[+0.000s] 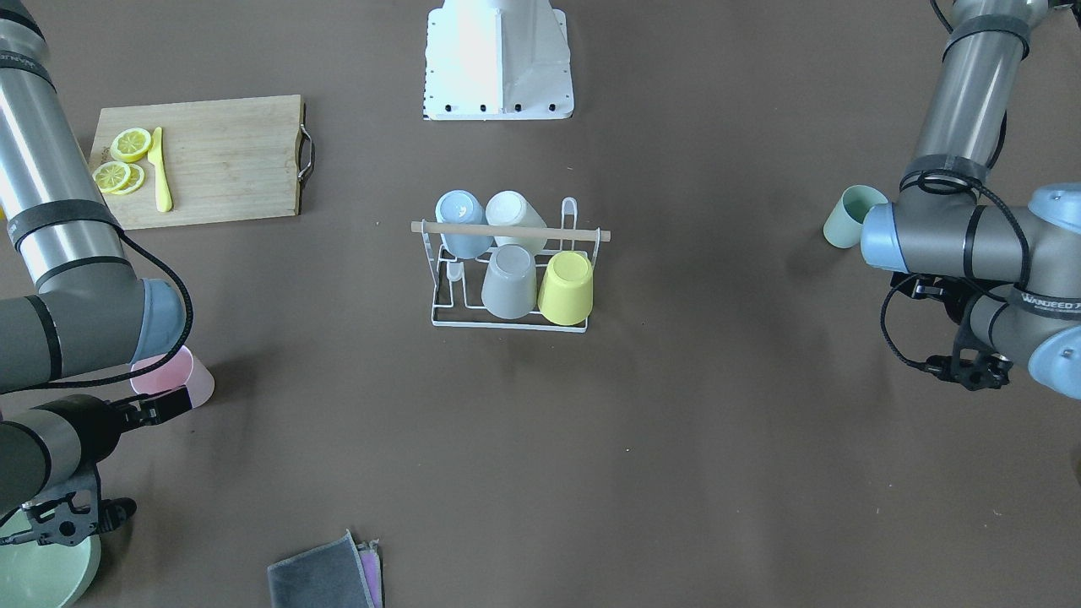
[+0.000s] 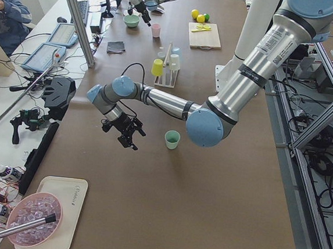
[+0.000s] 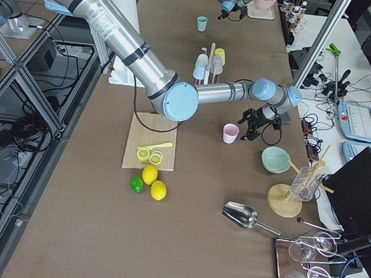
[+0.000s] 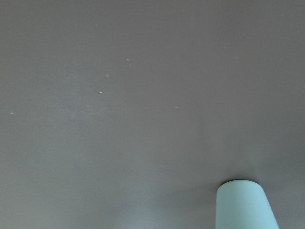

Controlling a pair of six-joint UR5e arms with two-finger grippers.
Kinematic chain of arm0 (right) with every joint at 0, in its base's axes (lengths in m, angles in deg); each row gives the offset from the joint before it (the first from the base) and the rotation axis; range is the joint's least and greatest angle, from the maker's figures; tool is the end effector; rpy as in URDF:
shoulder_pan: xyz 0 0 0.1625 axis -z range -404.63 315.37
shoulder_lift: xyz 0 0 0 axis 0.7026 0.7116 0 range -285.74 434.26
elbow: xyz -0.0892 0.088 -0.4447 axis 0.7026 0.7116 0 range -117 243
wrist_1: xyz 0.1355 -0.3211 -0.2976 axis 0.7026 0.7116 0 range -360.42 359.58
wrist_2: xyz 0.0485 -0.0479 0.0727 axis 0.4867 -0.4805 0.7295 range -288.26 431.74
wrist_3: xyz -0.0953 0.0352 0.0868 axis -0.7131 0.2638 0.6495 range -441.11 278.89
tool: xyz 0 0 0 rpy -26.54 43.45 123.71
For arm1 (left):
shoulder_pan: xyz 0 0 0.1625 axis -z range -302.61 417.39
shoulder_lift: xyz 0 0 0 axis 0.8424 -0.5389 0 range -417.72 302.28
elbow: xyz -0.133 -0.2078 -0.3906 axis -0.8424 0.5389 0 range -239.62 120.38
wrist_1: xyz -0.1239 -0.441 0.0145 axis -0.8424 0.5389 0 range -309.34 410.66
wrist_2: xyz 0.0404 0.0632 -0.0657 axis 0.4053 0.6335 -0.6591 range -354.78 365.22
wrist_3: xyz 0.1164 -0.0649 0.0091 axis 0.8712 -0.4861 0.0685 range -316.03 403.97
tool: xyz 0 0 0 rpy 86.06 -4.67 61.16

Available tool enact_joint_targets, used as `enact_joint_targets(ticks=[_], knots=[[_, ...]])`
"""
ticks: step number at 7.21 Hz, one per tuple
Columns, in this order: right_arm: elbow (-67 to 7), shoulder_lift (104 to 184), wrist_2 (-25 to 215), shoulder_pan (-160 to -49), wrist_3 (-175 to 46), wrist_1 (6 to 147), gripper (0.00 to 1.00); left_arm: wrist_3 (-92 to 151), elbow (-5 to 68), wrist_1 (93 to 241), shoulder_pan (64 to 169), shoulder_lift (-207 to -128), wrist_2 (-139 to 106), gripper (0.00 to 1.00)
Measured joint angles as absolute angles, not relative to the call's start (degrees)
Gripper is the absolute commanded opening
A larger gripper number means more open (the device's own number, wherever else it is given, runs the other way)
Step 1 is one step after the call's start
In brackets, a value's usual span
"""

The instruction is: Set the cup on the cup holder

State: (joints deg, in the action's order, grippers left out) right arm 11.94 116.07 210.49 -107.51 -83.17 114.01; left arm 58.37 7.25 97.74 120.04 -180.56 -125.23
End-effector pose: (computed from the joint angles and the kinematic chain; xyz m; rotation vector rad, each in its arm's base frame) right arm -0.3584 -0.7718 0.5111 -0.4286 -0.7757 -0.3632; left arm 0.2851 -0.6525 0.6165 -0.6343 0.6240 0.4761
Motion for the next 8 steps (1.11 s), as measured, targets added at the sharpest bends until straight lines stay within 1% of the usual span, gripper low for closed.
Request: enact_joint_targets(ticks=[2, 3, 5, 8], knots=[[15.28, 114.18, 209.69, -107.48, -84.50, 114.13, 1.00, 58.90, 3.71, 95.58, 118.27, -183.81, -126.91, 0.97], [19.16, 111.62, 209.44, -107.47, -85.48, 114.15, 1.00, 59.04, 2.84, 93.45, 117.70, -185.01, -127.32, 0.97], [25.62, 107.93, 209.15, -107.30, -87.50, 113.98, 1.00, 59.02, 2.40, 89.95, 115.03, -185.66, -127.78, 0.97], [33.92, 104.75, 208.90, -106.47, -89.97, 112.23, 1.00, 59.13, 2.31, 88.24, 112.94, -185.42, -129.04, 0.97]])
